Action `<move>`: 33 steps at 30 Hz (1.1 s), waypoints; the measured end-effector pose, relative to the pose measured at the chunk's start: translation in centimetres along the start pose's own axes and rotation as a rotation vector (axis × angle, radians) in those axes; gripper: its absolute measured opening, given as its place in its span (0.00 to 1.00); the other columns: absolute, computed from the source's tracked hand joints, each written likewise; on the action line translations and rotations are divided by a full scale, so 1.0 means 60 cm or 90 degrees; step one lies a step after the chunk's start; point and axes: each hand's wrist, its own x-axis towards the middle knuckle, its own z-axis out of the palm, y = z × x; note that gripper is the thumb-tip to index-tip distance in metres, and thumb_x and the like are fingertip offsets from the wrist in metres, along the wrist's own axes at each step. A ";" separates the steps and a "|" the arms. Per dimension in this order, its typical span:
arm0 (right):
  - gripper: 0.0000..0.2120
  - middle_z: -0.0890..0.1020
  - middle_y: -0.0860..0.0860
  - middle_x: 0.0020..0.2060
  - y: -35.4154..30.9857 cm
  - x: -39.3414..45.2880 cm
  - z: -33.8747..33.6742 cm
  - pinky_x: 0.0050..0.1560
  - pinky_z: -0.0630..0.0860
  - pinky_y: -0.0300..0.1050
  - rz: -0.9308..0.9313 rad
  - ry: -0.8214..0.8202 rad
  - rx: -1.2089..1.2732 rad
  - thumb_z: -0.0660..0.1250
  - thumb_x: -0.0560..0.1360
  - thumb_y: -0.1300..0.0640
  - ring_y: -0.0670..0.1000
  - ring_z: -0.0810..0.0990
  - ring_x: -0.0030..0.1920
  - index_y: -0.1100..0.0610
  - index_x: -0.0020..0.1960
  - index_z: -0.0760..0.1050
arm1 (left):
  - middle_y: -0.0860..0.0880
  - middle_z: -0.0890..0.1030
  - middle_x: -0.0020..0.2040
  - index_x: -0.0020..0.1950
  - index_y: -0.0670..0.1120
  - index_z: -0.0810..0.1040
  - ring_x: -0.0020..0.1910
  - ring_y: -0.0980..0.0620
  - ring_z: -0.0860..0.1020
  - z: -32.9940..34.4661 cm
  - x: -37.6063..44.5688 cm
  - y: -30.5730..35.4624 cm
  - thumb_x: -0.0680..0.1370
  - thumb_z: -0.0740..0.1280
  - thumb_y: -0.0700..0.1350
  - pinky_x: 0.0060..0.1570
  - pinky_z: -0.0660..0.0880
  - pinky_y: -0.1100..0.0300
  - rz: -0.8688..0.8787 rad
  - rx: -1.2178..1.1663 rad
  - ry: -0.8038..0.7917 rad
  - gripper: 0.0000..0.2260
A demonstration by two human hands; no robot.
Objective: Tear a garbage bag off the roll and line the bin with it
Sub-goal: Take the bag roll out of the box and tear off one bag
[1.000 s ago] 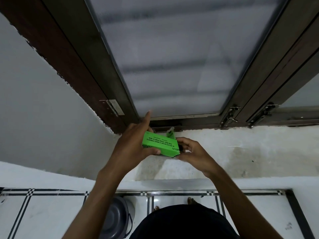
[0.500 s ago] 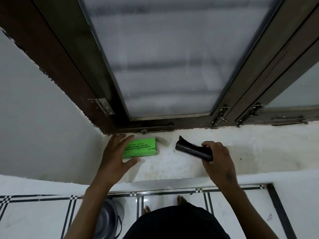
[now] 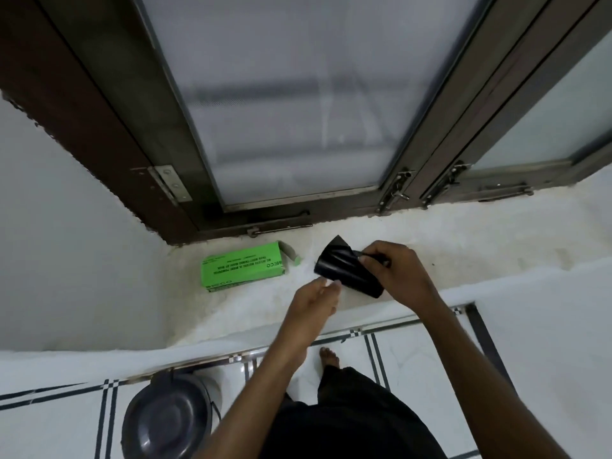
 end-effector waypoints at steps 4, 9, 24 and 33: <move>0.08 0.79 0.54 0.37 -0.001 -0.020 -0.035 0.46 0.78 0.52 0.071 -0.029 0.327 0.64 0.81 0.60 0.52 0.78 0.40 0.64 0.46 0.75 | 0.50 0.83 0.58 0.64 0.51 0.75 0.58 0.52 0.80 0.062 0.026 0.026 0.80 0.63 0.58 0.63 0.75 0.52 -0.063 -0.169 0.004 0.17; 0.08 0.80 0.51 0.39 0.031 -0.031 -0.085 0.42 0.75 0.42 0.064 -0.103 0.577 0.57 0.83 0.60 0.48 0.78 0.40 0.58 0.49 0.74 | 0.44 0.84 0.56 0.59 0.49 0.79 0.58 0.45 0.81 0.116 0.056 0.057 0.79 0.60 0.63 0.59 0.78 0.46 -0.141 -0.323 -0.016 0.22; 0.11 0.75 0.57 0.40 0.334 0.040 -0.321 0.38 0.69 0.45 0.224 0.167 0.480 0.60 0.82 0.58 0.54 0.73 0.40 0.54 0.41 0.74 | 0.43 0.85 0.52 0.61 0.42 0.78 0.48 0.46 0.83 0.228 0.115 0.073 0.76 0.71 0.44 0.41 0.79 0.56 -0.060 -0.325 0.149 0.15; 0.23 0.76 0.59 0.61 0.355 0.038 -0.339 0.61 0.68 0.56 0.185 0.462 -0.095 0.67 0.76 0.48 0.62 0.72 0.63 0.57 0.67 0.71 | 0.45 0.86 0.54 0.60 0.45 0.79 0.52 0.46 0.84 0.302 0.131 0.066 0.78 0.70 0.46 0.45 0.80 0.53 -0.047 -0.241 0.154 0.12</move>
